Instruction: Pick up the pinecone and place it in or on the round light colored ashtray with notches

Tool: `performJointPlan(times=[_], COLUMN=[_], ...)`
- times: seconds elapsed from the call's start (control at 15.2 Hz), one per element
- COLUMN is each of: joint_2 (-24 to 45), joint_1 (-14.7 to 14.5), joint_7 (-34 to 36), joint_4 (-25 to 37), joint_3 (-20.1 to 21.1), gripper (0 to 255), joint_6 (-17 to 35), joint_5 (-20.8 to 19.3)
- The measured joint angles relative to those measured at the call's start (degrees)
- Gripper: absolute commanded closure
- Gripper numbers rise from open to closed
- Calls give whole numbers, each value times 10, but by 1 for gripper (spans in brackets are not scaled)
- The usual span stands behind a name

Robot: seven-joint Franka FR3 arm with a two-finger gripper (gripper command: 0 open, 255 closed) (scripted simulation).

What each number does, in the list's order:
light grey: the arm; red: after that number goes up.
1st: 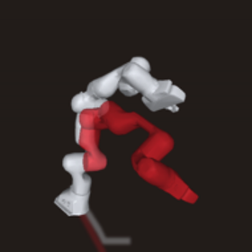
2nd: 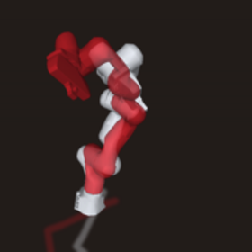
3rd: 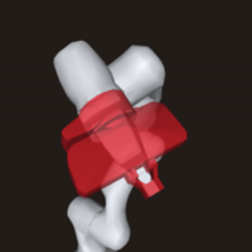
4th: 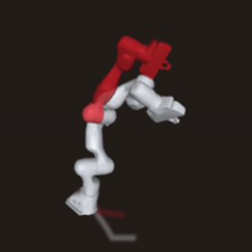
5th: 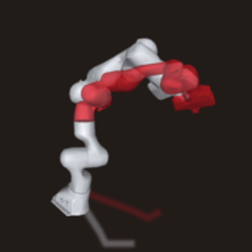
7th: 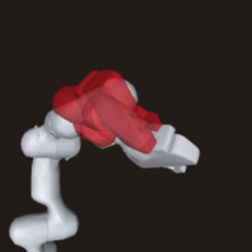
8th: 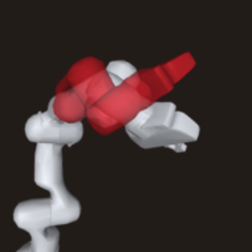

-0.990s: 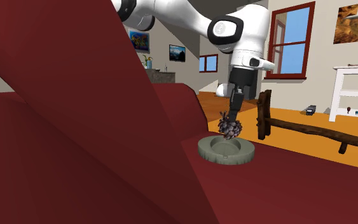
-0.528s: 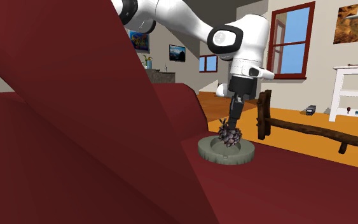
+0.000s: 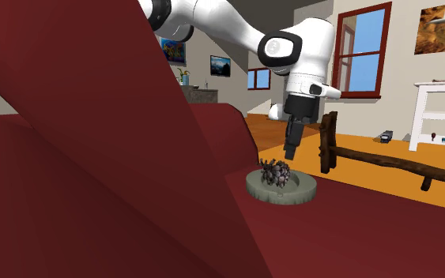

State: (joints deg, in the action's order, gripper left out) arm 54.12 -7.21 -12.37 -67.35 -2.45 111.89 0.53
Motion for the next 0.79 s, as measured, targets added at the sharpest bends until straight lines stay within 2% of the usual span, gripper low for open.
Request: performJointPlan(times=[0.13, 0.46, 0.79], joint_2=[0, -17, -17], joint_1=[0, -1, 0], joint_7=[0, 1, 0], joint_4=[0, 36, 45], joint_3=[0, 0, 0], gripper=[0, 0, 0], joint_6=[0, -52, -61], joint_5=[0, 0, 0])
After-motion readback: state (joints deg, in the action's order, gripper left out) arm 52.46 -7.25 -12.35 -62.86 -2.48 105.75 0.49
